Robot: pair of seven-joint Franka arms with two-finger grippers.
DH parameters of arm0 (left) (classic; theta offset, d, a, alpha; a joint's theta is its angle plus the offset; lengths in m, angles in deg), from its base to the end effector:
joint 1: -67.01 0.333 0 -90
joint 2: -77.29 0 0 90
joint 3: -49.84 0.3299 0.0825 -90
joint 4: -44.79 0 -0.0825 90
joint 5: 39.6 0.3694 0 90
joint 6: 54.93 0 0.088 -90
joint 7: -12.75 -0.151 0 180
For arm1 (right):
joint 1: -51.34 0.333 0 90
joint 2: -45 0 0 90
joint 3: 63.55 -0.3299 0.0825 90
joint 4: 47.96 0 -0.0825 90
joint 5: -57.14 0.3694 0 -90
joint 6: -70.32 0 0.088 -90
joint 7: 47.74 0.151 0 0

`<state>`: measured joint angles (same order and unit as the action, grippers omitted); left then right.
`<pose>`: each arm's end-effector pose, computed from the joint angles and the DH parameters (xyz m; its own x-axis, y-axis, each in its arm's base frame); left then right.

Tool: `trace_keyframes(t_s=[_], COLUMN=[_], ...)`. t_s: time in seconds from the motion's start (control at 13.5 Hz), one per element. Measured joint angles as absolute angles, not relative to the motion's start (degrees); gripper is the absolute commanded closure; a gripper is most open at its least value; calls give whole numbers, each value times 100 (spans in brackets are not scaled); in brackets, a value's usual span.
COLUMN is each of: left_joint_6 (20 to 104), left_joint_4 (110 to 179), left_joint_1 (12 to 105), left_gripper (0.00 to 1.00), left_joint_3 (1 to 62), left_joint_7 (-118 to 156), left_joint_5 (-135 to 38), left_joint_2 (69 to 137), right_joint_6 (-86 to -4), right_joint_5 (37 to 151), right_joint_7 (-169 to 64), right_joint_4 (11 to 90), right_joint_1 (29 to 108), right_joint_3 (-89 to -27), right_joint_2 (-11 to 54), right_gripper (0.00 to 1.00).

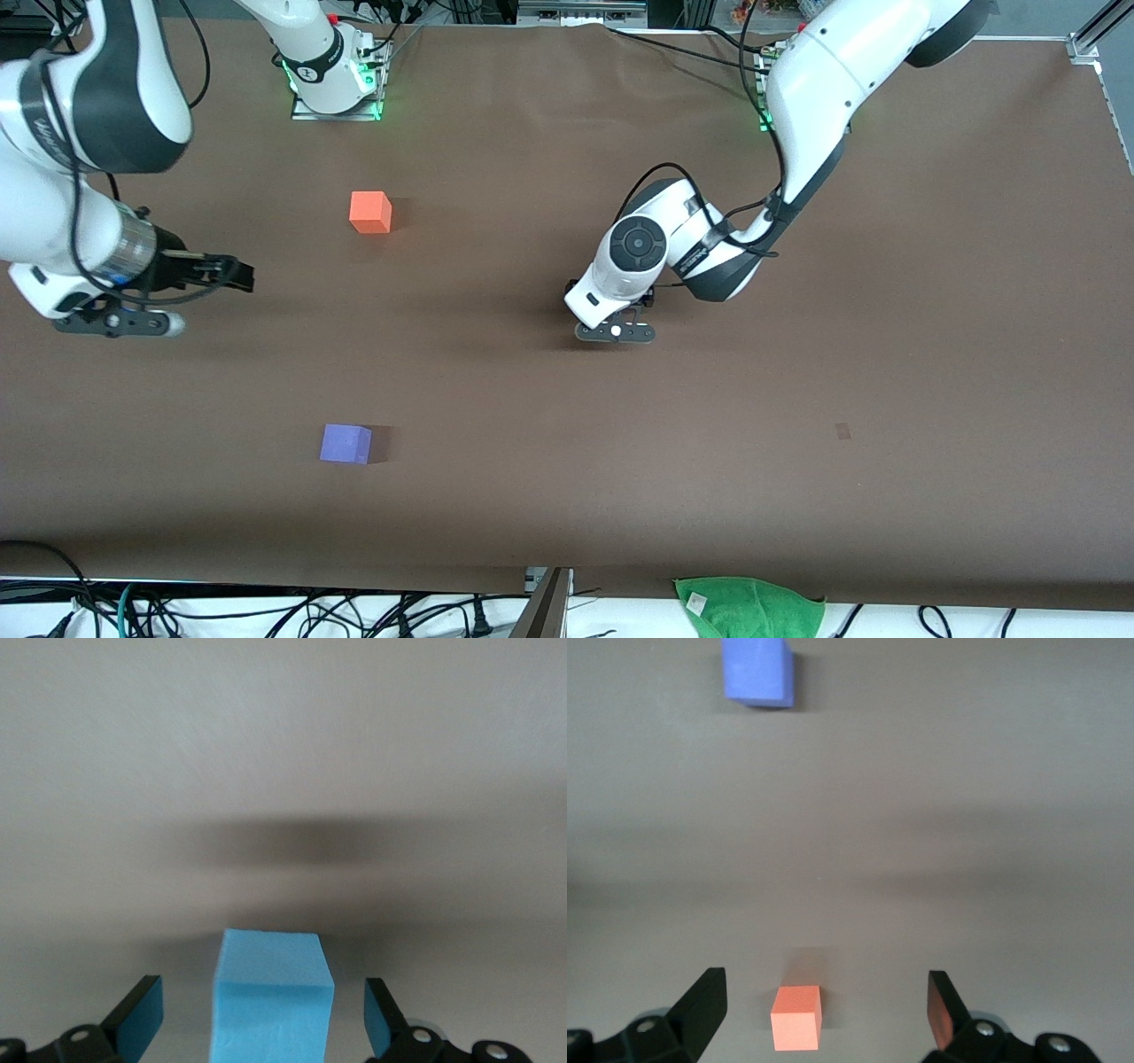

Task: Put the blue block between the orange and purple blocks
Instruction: 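Set the blue cube down with the left gripper while the right gripper approaches, then grasp the blue cube with the right gripper while the left gripper withdraws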

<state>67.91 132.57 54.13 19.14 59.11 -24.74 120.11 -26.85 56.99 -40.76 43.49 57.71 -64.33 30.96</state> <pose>0.5515 -0.4262 0.2324 0.9929 0.0129 -0.1180 0.0227 -0.9964 0.0815 0.5987 0.0741 0.4517 0.9896 0.0021 -0.1437 0.0045 -0.9998 0.0168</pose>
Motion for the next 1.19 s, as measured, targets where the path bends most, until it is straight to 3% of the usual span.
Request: trace_keyframes(t_s=[0.37, 0.59, 1.19], left_joint_6=[6114, 5789, 4605], left_joint_4=[13196, 13183, 12282], left_joint_1=[6124, 6739, 7997], left_gripper=[0, 0, 0], left_joint_3=[1923, 1942, 1976], left_joint_7=[5941, 5906, 4245], left_joint_5=[-2474, -2474, -2980], left_joint_2=[10826, 10381, 10268], right_joint_6=[-3100, -4100, -6039], right_joint_5=[6398, 6543, 6438], right_joint_7=[-3283, -2028, 1555], right_joint_4=[4350, 4345, 2874], right_joint_1=[6432, 7211, 9174], right_joint_3=[-6511, -6561, -6555], right_joint_2=[2761, 2286, 180], right_gripper=[0, 0, 0])
